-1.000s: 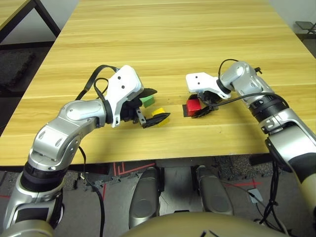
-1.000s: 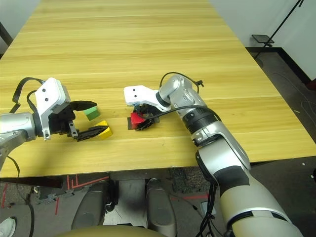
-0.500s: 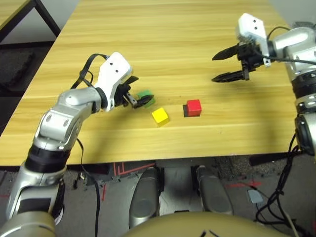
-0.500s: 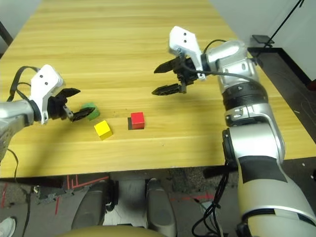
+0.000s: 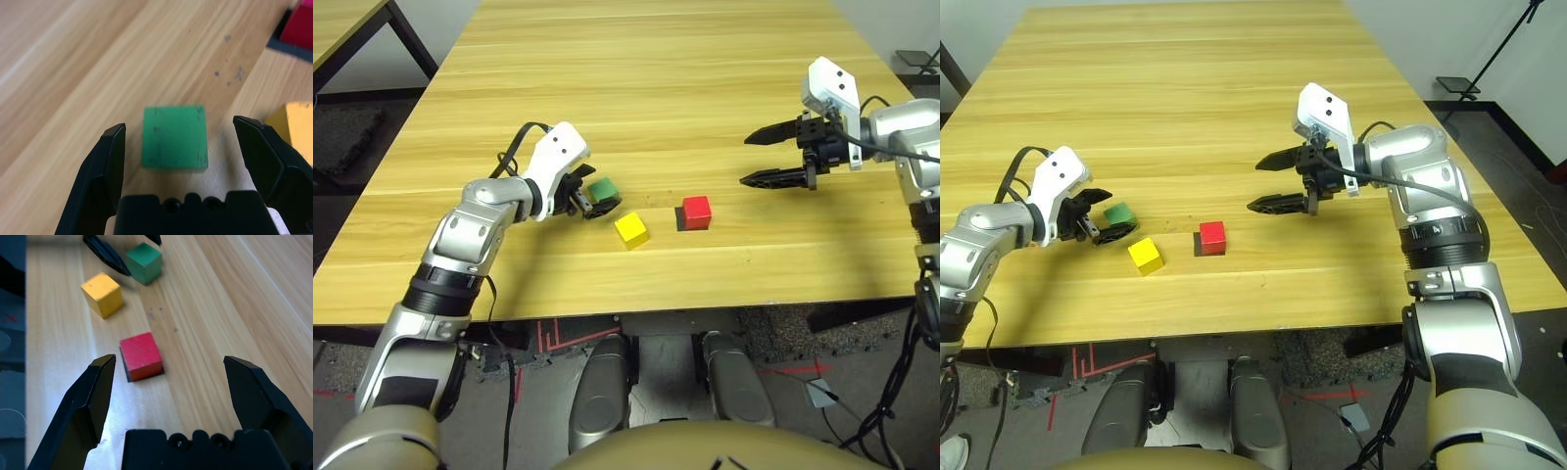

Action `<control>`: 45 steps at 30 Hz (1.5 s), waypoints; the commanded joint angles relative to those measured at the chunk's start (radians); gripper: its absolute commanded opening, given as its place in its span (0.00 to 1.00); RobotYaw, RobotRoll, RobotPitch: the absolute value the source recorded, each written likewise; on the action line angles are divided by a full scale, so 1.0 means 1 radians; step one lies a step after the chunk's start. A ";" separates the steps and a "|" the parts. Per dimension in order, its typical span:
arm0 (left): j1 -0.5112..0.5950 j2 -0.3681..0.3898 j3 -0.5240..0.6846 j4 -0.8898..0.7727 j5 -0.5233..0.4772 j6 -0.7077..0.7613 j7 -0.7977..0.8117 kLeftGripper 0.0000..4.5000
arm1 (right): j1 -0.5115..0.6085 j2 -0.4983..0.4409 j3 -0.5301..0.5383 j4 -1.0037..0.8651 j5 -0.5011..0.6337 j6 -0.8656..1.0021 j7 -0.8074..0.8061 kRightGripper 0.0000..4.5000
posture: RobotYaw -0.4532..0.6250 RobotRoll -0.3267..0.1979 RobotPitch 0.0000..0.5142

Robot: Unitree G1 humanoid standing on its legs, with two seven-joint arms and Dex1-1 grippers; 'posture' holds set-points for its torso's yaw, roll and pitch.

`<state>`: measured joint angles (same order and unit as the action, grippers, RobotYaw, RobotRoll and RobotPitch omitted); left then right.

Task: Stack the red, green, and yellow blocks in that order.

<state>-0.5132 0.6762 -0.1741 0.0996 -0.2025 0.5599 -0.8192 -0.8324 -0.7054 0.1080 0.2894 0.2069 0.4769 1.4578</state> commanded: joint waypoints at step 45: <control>-0.486 -0.310 -0.206 0.399 0.076 -0.121 -0.447 0.45 | 0.264 -0.158 -0.038 -0.290 0.164 0.144 -0.032 1.00 | 0.51 0.55 0.18</control>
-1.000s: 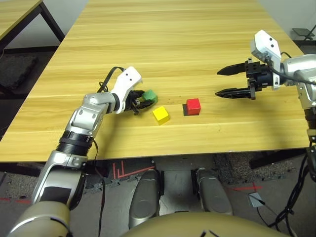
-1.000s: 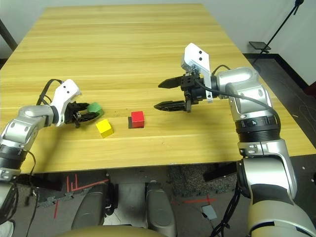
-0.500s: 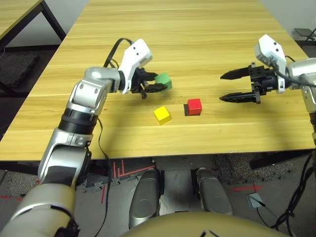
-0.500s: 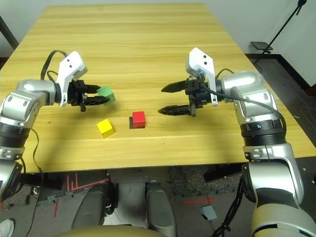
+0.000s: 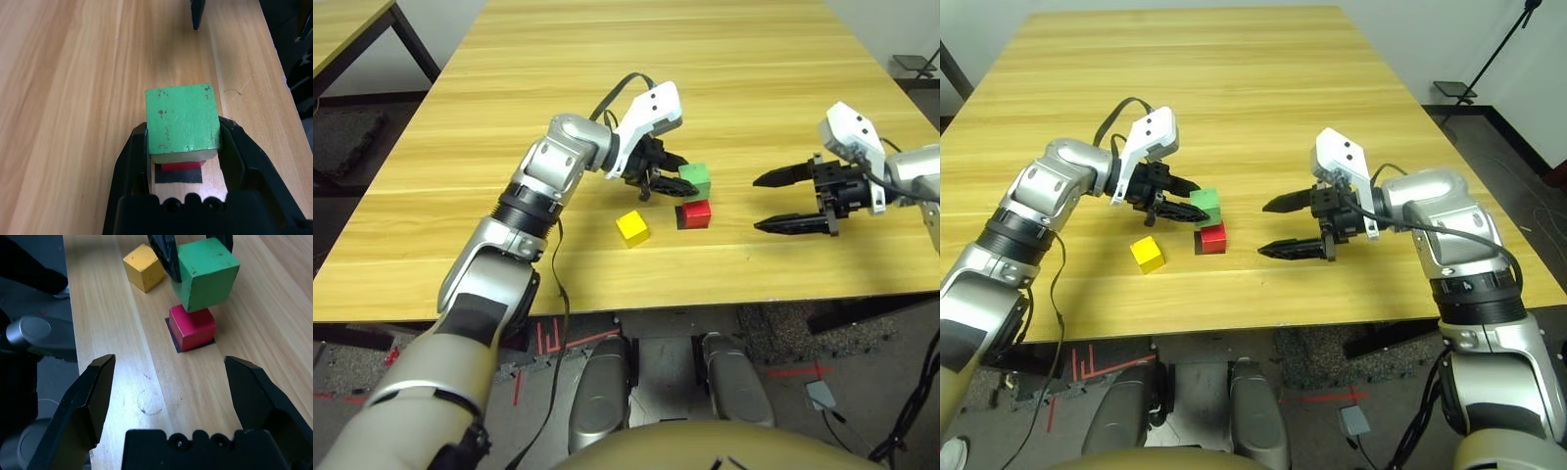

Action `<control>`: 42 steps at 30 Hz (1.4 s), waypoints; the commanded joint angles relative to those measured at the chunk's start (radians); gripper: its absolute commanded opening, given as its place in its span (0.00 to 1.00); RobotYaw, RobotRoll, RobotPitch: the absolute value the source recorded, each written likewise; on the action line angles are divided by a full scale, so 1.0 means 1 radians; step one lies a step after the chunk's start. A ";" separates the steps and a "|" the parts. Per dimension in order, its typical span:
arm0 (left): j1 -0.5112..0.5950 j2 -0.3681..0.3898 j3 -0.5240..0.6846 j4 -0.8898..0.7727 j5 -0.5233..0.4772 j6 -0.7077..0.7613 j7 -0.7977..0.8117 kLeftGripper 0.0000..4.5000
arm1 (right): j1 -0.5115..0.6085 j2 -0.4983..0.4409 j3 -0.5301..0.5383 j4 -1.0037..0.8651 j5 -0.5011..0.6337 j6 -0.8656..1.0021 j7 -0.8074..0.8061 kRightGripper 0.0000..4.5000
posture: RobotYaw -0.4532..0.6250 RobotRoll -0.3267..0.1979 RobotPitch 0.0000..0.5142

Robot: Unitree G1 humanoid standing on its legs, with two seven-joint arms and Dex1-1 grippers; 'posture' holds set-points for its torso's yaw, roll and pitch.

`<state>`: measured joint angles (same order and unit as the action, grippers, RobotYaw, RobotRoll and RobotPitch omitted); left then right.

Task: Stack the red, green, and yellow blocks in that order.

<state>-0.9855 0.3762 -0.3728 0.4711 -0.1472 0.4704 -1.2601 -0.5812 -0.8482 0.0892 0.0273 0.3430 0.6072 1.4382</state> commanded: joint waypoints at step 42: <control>0.099 -0.032 0.001 -0.047 0.037 -0.050 0.048 0.45 | -0.024 -0.021 -0.006 -0.024 0.070 0.045 -0.069 1.00 | 0.52 0.54 0.20</control>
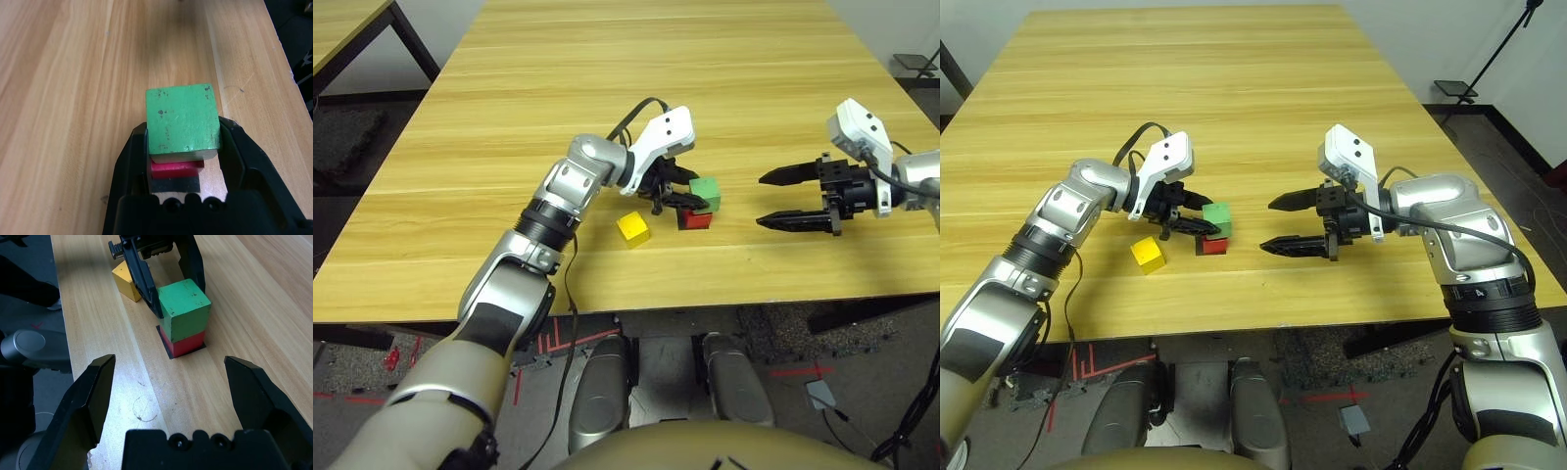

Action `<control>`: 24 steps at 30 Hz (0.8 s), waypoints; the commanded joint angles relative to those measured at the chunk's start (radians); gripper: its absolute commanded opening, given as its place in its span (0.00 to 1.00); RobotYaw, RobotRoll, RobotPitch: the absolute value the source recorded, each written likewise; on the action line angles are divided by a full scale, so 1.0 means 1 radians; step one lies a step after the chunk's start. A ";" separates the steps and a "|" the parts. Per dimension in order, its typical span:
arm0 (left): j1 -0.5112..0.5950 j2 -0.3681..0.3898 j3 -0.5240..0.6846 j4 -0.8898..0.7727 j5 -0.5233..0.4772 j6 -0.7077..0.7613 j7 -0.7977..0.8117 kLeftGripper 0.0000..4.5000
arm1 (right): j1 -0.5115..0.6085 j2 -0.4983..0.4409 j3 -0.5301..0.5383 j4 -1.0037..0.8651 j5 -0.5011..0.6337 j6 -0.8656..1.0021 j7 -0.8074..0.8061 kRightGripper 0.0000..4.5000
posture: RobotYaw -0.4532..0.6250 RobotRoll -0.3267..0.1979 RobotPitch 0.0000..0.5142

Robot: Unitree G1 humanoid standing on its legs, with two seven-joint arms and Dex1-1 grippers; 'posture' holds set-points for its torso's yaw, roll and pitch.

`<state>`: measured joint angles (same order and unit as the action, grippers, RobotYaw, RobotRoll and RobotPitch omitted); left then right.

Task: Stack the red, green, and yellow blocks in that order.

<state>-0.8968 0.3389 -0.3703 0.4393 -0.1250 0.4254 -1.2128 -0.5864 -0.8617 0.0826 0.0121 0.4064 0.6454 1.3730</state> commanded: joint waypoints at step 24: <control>0.031 0.005 -0.006 -0.036 0.027 -0.008 0.013 0.83 | -0.024 -0.009 0.001 -0.005 0.012 0.016 -0.009 1.00 | 0.53 0.53 0.20</control>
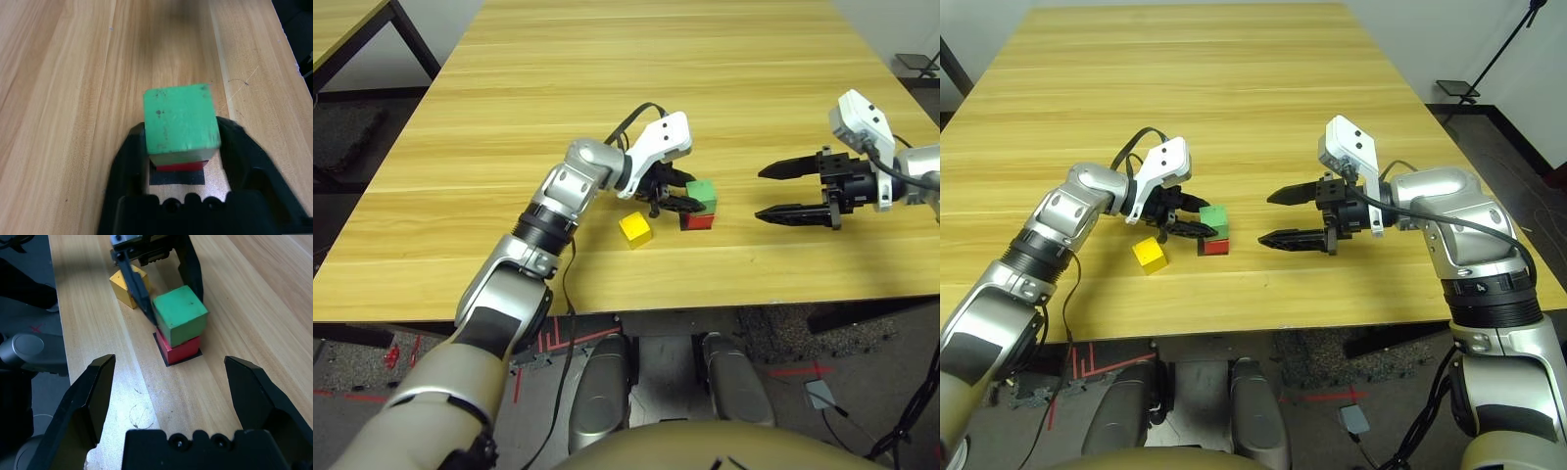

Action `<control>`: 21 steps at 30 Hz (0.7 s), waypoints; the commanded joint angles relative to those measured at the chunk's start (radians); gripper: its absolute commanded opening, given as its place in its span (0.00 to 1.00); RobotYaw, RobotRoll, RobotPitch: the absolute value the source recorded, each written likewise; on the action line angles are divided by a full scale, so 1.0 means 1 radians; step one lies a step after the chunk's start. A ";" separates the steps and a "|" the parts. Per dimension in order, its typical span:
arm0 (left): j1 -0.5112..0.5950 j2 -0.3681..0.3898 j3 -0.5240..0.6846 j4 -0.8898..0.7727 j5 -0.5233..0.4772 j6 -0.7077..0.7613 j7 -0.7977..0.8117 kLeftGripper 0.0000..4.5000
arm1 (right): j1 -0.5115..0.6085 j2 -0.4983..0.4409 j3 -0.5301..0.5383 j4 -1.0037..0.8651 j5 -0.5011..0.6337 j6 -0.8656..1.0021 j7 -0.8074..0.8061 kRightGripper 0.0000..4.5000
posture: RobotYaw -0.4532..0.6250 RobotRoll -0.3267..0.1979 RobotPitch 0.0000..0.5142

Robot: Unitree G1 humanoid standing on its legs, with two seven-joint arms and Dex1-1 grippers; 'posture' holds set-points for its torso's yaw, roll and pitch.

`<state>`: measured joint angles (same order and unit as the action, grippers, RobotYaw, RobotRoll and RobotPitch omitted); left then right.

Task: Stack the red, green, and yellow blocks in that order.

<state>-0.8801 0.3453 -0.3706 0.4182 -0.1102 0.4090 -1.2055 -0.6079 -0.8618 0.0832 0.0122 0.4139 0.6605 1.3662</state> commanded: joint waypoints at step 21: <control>0.300 0.255 0.118 -0.810 -0.073 0.826 0.358 1.00 | -0.030 0.017 0.028 0.054 -0.007 -0.037 0.014 1.00 | 0.60 0.55 0.20</control>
<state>-0.5937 0.5970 -0.2452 -0.3677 -0.1724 1.2146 -0.8778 -0.6258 -0.8487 0.1029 0.0562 0.4129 0.6346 1.3735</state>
